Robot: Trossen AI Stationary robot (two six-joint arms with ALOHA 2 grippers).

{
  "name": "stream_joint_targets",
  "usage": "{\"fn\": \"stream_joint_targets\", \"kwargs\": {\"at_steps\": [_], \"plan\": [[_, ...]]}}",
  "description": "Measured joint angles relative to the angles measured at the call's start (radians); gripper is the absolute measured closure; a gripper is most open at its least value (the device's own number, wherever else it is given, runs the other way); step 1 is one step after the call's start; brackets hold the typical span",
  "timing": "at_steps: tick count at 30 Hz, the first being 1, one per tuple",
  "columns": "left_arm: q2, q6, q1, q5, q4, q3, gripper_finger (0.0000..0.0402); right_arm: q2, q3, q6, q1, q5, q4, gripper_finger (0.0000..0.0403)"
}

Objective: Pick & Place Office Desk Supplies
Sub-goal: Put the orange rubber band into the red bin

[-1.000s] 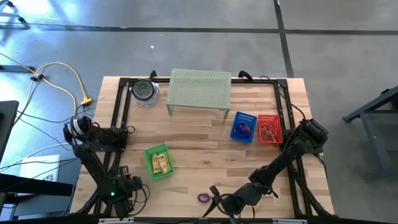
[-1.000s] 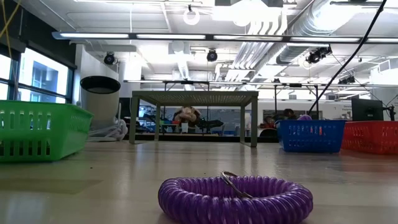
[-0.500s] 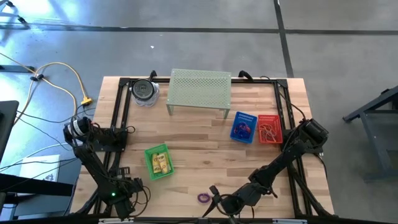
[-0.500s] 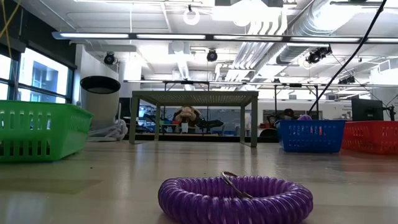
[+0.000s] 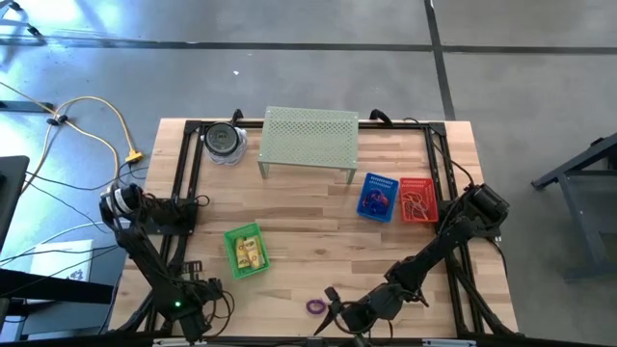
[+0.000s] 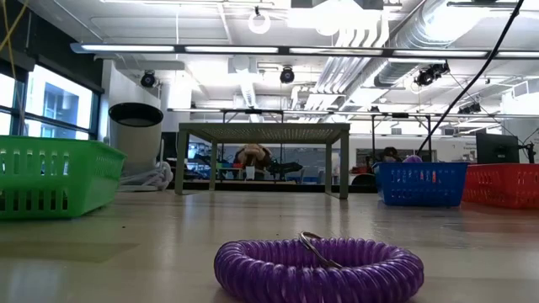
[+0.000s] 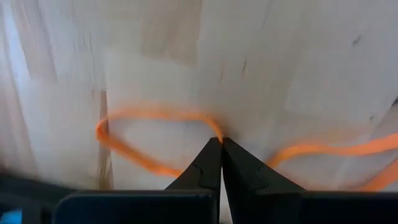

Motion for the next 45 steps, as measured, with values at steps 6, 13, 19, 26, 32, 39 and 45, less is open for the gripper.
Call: {"fn": "stream_joint_targets", "kwargs": {"at_steps": [6,13,19,26,32,39,45], "plan": [[-0.013,-0.016,0.044,0.037,-0.092,0.142,0.0401,0.0,0.0,-0.007,-0.003,-0.013,-0.009,0.0182],[-0.013,-0.068,0.064,0.06,-0.181,0.308,0.0401,0.0,0.0,-0.008,-0.008,-0.056,-0.011,0.0182],[-0.014,-0.077,0.064,-0.033,-0.184,0.457,0.0401,0.0,0.0,-0.009,-0.009,-0.046,-0.016,0.0182],[-0.016,0.079,0.107,-0.211,-0.179,0.57,0.0401,-0.002,0.0,-0.009,-0.018,0.055,-0.045,0.0182],[-0.016,0.364,0.191,-0.382,-0.082,0.577,0.0401,-0.053,0.0,-0.033,-0.011,0.138,-0.124,0.0182],[-0.006,0.67,0.328,-0.435,0.212,0.577,0.0401,-0.126,0.0,-0.031,0.042,0.291,-0.333,0.0182],[0.026,0.887,0.405,-0.374,0.459,0.575,0.0401,-0.131,0.0,-0.033,0.069,0.475,-0.411,0.0182]]}}
